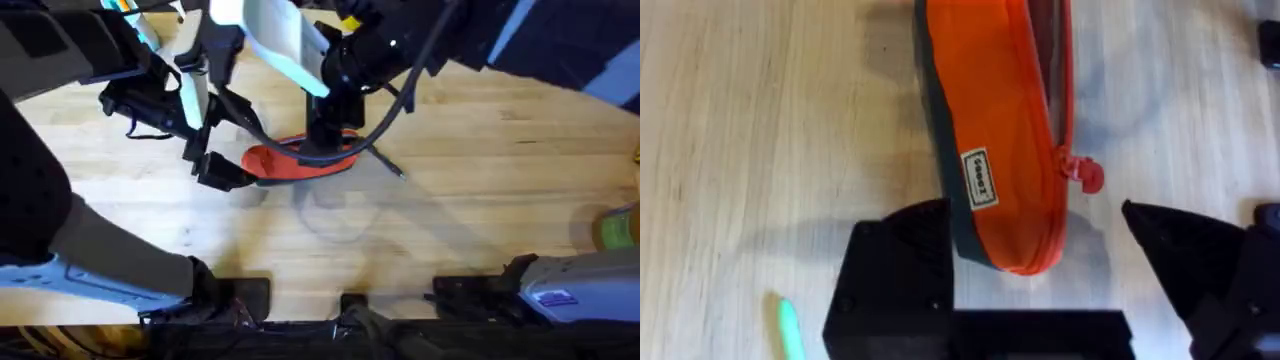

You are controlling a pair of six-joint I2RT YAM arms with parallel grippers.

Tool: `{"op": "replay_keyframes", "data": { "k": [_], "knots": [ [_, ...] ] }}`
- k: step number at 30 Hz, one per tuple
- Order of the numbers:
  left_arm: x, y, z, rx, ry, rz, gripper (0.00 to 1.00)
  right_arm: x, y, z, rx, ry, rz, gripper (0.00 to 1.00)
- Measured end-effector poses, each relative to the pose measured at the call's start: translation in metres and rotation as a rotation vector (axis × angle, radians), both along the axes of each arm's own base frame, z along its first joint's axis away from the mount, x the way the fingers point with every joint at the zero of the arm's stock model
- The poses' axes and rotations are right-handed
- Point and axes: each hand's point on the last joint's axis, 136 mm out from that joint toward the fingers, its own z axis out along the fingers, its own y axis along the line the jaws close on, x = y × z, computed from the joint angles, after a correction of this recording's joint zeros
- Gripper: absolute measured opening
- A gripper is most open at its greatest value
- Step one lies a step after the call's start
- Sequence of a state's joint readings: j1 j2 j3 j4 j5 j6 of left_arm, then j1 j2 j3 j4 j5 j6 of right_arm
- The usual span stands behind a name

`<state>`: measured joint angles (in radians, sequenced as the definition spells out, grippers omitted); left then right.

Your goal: Unzip the bag, pick up the pens from the table one at a time and place them inside, then zip the bag closed.

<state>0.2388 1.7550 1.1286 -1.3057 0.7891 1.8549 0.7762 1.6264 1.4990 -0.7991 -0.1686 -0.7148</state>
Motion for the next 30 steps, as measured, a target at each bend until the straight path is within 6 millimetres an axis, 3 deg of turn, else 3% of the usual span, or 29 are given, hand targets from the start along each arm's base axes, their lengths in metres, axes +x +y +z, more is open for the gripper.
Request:
{"op": "replay_keyframes", "data": {
  "k": [8,13,17,19,24,26,30],
  "knots": [
    [0.008,0.026,0.021,0.001,-0.002,0.095,0.995,0.007,-0.02,-0.001,0.03,0.047,0.067,0.994],
    [0.012,0.046,0.047,0.026,-0.068,0.166,0.995,0.006,-0.019,0.0,0.04,0.047,0.085,0.994],
    [0.012,0.051,0.056,0.037,-0.098,0.186,0.995,0.006,-0.019,0.001,0.043,0.044,0.095,0.992],
    [0.012,0.052,0.056,0.038,-0.098,0.19,0.995,0.006,-0.017,0.002,0.047,0.037,0.103,0.805],
    [0.012,0.053,0.056,0.038,-0.097,0.19,0.995,0.005,-0.017,0.001,0.048,0.043,0.103,0.091],
    [0.012,0.053,0.056,0.038,-0.097,0.19,0.995,0.004,-0.018,0.001,0.046,0.045,0.104,0.042],
    [0.012,0.053,0.056,0.038,-0.097,0.19,0.995,0.004,-0.017,-0.001,0.047,0.054,0.108,0.034]
  ]
}}
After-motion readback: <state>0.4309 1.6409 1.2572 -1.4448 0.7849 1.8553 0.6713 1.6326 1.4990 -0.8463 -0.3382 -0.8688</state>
